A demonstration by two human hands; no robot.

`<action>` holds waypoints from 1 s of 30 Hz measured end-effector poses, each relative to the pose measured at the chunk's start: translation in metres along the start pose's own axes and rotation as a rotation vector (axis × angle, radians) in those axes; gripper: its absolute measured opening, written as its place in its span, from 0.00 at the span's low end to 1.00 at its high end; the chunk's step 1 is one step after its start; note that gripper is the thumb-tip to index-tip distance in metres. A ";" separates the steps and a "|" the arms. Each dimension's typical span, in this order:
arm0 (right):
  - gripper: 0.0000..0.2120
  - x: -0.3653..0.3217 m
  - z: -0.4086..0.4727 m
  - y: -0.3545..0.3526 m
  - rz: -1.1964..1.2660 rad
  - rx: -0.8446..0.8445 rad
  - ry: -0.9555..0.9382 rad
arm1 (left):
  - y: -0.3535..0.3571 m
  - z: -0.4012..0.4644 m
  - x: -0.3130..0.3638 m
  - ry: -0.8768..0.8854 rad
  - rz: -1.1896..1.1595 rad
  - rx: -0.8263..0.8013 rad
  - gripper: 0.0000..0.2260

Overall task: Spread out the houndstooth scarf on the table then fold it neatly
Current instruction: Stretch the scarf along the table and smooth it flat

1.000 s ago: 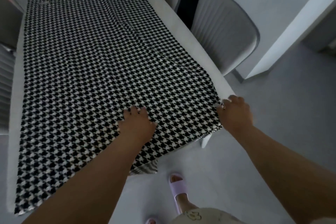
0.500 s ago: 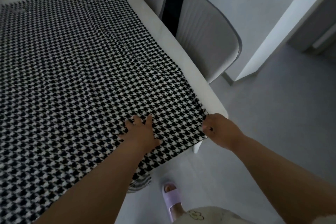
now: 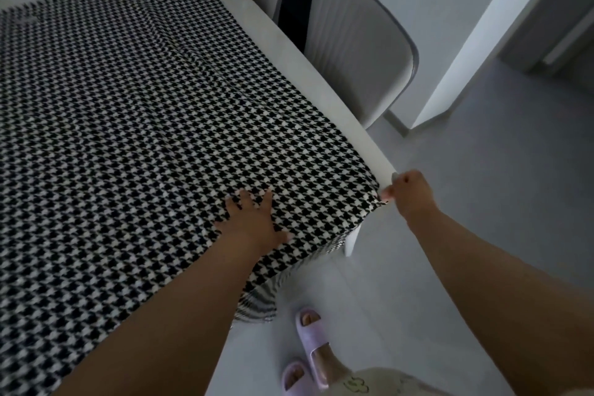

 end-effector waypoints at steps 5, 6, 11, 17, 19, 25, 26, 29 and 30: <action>0.17 0.010 -0.004 0.009 -0.230 -0.085 -0.024 | 0.000 0.000 0.001 -0.003 0.032 0.008 0.48; 0.18 0.011 -0.009 0.014 -0.316 -0.110 -0.043 | 0.000 0.000 0.001 -0.005 0.037 0.010 0.48; 0.11 0.005 -0.004 0.008 -0.146 -0.039 -0.015 | 0.000 0.001 0.001 0.007 0.034 0.012 0.49; 0.09 0.017 0.008 -0.013 0.052 0.138 0.094 | -0.002 -0.002 0.002 0.007 0.031 0.004 0.49; 0.04 0.009 0.002 -0.012 -0.048 0.143 0.080 | -0.003 -0.002 0.002 0.008 0.031 0.005 0.48; 0.11 -0.053 -0.022 0.021 -0.210 0.070 -0.258 | -0.010 -0.003 -0.001 0.019 -0.010 0.049 0.42; 0.12 -0.067 -0.029 0.026 -0.207 0.055 -0.320 | -0.014 -0.003 -0.001 0.022 -0.020 0.074 0.41; 0.13 -0.109 -0.045 0.036 -0.156 0.002 -0.463 | -0.029 -0.008 -0.002 0.034 -0.067 0.153 0.37; 0.14 -0.121 -0.050 0.039 -0.135 -0.021 -0.498 | -0.035 -0.011 -0.002 0.038 -0.099 0.180 0.36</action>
Point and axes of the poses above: each hand's wrist, its own z-axis towards the middle knuckle, its own y-axis out of the palm, x = y × z, the point moved 9 cm from there along z, towards the middle knuckle, and after that the axes turned 6 degrees about x, right-handed, at the moved point
